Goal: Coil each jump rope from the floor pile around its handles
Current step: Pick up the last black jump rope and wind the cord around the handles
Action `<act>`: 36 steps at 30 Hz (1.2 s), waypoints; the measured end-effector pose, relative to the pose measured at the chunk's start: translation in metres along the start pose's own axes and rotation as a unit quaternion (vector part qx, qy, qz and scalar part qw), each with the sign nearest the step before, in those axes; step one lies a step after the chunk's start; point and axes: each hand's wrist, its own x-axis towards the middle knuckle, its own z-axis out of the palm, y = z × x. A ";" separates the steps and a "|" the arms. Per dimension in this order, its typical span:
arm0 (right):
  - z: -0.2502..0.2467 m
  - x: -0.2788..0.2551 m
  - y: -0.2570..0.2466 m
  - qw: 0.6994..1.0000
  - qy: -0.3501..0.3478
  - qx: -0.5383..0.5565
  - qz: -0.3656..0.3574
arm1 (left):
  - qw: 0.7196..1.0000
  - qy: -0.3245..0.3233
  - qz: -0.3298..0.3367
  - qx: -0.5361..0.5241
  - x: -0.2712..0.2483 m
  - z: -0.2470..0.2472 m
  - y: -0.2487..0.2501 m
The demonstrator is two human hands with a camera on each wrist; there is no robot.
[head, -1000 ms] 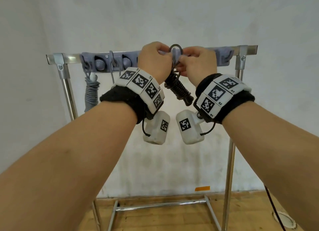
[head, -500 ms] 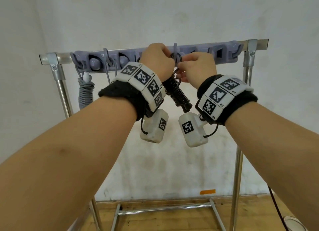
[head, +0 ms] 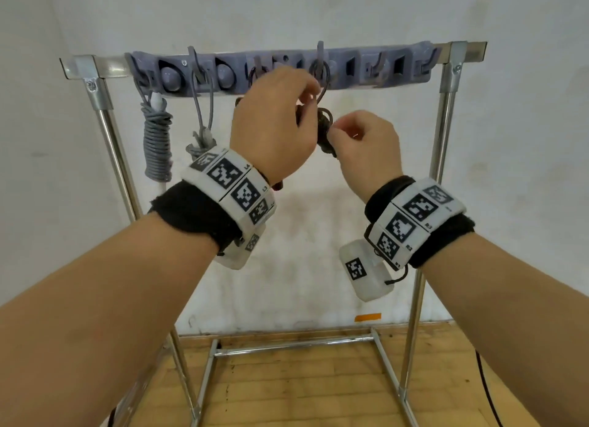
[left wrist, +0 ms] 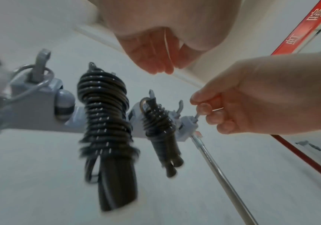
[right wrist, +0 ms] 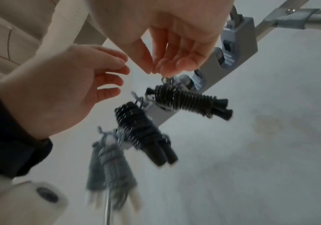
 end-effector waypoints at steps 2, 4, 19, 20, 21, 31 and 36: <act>0.001 -0.032 0.015 0.999 -0.047 -0.017 -0.001 | 1.000 -0.019 0.016 -0.018 -0.036 -0.005 -0.002; 0.004 -0.066 0.033 0.994 -0.104 -0.028 0.018 | 0.998 -0.057 0.003 -0.041 -0.079 -0.009 -0.008; 0.107 -0.341 0.232 0.841 -0.477 -0.146 0.211 | 0.832 -0.489 -0.261 -0.035 -0.470 0.030 -0.088; 0.114 -0.358 0.247 0.822 -0.500 -0.145 0.230 | 0.816 -0.513 -0.266 -0.030 -0.492 0.037 -0.092; 0.120 -0.375 0.261 0.801 -0.524 -0.149 0.248 | 0.797 -0.540 -0.269 -0.027 -0.513 0.044 -0.096; 0.157 -0.548 0.362 0.583 -0.687 -0.252 0.354 | 0.611 -0.716 -0.337 -0.009 -0.694 0.066 -0.107; 0.170 -0.608 0.363 0.556 -0.678 -0.291 0.383 | 0.539 -0.741 -0.398 0.033 -0.743 0.059 -0.104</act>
